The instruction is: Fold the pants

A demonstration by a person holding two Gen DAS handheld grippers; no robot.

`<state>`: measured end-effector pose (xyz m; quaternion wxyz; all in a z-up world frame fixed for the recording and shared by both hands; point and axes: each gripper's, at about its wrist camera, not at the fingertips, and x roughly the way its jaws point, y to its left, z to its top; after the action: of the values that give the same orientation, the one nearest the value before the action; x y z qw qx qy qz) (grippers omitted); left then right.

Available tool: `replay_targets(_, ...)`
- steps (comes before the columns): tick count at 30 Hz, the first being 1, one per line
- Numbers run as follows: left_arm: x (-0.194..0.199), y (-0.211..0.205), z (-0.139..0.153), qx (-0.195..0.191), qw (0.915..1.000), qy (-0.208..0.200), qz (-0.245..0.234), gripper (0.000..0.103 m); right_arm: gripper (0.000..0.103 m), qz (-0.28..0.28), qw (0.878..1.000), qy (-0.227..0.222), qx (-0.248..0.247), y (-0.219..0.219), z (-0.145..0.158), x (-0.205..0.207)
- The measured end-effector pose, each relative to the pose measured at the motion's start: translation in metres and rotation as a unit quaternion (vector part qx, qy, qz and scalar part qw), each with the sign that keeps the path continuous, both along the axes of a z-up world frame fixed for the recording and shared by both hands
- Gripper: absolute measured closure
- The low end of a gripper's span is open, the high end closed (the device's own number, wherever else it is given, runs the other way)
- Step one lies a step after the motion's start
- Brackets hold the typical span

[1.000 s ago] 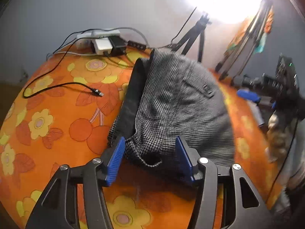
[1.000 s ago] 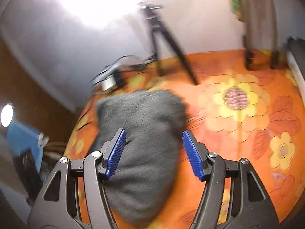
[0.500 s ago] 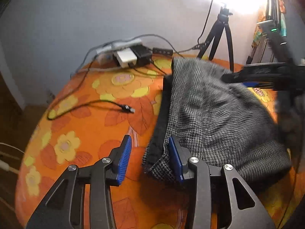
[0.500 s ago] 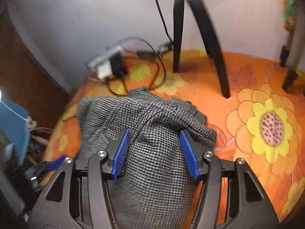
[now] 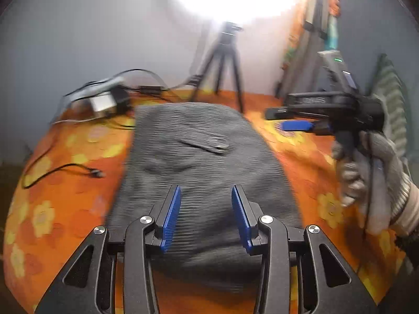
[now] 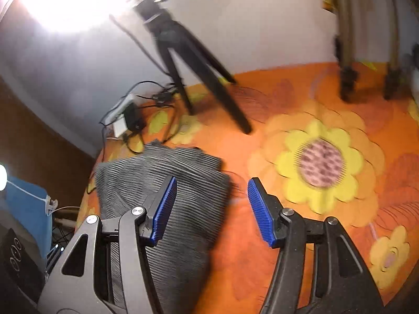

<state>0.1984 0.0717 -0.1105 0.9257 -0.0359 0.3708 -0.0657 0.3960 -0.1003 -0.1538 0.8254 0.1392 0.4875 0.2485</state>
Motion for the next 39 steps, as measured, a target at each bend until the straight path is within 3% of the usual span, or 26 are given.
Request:
replay_targets(4,0.002,-0.034,-0.003,0.047,0.9979,0.001,-0.044,0.064,0.043,-0.008,0.999,0.037,0.028,-0.002,-0.019,0.008)
replay_targets(8,0.007,-0.029,-0.027,0.026,0.9967,0.054,-0.055,0.064,0.043,0.009,0.997,0.056,0.047,0.016,-0.029,0.012)
replay_targets(10,0.004,-0.024,-0.04,0.012,0.9956,0.07,-0.062,0.064,0.043,0.015,0.998,0.042,0.035,0.031,-0.028,0.014)
replay_targets(17,-0.012,-0.001,-0.019,-0.016,0.9964,0.046,-0.069,0.064,0.043,-0.017,0.999,-0.019,-0.04,0.046,-0.013,0.022)
replay_targets(20,-0.005,0.023,-0.005,-0.009,0.9989,0.025,-0.038,0.064,0.043,-0.023,0.999,-0.008,-0.028,0.031,-0.009,0.015)
replay_targets(23,0.015,0.048,0.002,-0.028,0.9994,0.017,-0.001,0.064,0.041,-0.004,1.0,0.009,-0.013,0.019,-0.009,-0.005)
replay_targets(26,0.044,0.062,0.002,-0.056,0.9979,0.031,0.009,0.049,0.032,0.019,0.999,0.031,0.002,0.013,-0.015,-0.031)
replay_targets(33,0.101,0.075,-0.02,-0.07,0.9933,0.079,0.048,0.046,0.026,0.057,0.997,0.053,0.01,0.024,-0.03,-0.064)
replay_targets(36,0.11,0.083,-0.03,-0.08,0.9907,0.091,0.062,0.031,0.023,0.051,0.997,0.05,0.008,0.029,-0.034,-0.058)
replay_targets(39,0.116,0.085,-0.037,-0.087,0.9886,0.111,0.054,0.027,0.021,0.045,0.997,0.06,0.02,0.032,-0.04,-0.05)
